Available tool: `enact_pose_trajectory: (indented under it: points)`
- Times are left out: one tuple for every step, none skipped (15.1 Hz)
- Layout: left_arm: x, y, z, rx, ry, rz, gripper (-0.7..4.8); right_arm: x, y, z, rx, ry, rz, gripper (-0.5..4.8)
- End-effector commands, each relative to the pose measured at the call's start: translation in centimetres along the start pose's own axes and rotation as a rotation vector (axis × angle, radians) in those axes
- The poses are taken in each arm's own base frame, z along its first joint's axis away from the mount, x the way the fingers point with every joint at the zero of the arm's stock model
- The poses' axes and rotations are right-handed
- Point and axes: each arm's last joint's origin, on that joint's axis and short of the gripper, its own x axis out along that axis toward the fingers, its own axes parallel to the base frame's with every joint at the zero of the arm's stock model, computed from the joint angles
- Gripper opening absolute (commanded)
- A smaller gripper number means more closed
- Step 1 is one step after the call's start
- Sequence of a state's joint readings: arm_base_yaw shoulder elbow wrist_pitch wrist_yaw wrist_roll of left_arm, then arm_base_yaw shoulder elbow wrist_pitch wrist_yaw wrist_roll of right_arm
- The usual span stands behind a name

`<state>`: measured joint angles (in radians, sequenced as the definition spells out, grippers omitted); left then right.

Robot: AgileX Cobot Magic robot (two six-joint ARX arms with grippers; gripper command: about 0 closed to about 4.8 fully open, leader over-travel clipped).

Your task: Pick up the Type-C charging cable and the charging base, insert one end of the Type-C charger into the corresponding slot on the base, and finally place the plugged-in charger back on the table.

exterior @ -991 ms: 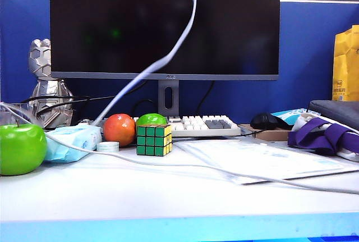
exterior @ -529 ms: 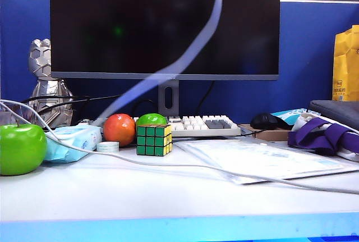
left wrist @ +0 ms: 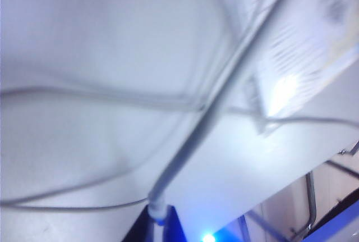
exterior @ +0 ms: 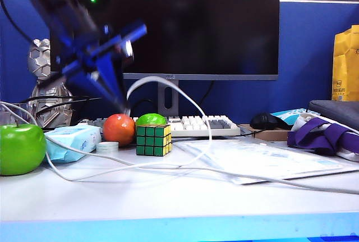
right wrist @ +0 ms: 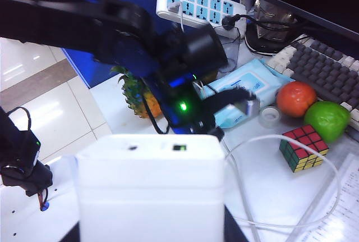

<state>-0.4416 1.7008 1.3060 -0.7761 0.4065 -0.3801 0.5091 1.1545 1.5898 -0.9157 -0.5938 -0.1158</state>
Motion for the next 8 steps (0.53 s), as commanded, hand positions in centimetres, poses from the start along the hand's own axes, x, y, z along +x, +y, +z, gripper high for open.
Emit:
enact_pose_trajectory:
  points:
    - [2.2, 1.2, -0.1, -0.035, 0.082, 0.093, -0.07, -0.3, 0.2, 0.3, -0.016, -0.029, 0.001, -0.04]
    - [4.1, 2.1, -0.1, -0.054, 0.145, 0.124, -0.07, -0.3, 0.2, 0.4, -0.017, -0.032, 0.001, -0.04]
    - [4.6, 2.3, -0.1, -0.049, 0.158, 0.131, -0.07, -0.3, 0.2, 0.4, -0.018, -0.032, 0.0, -0.04]
    - [5.1, 2.5, 0.0, -0.053, 0.167, 0.136, -0.01, -0.3, 0.2, 0.4, -0.017, -0.032, 0.001, -0.04]
    - [5.4, 2.7, 0.0, -0.056, 0.17, 0.145, 0.52, -0.3, 0.2, 0.4, -0.017, -0.032, 0.001, -0.04]
    - [5.4, 2.7, 0.0, -0.055, 0.167, 0.152, 0.63, -0.3, 0.2, 0.4, -0.017, -0.031, 0.001, -0.04]
    - [5.4, 2.7, 0.1, -0.057, 0.161, 0.157, 0.9, -0.3, 0.2, 0.4, -0.017, -0.031, 0.001, -0.04]
    - [5.4, 2.7, 0.1, -0.057, 0.161, 0.157, 1.52, -0.3, 0.2, 0.4, -0.017, -0.031, 0.001, -0.04]
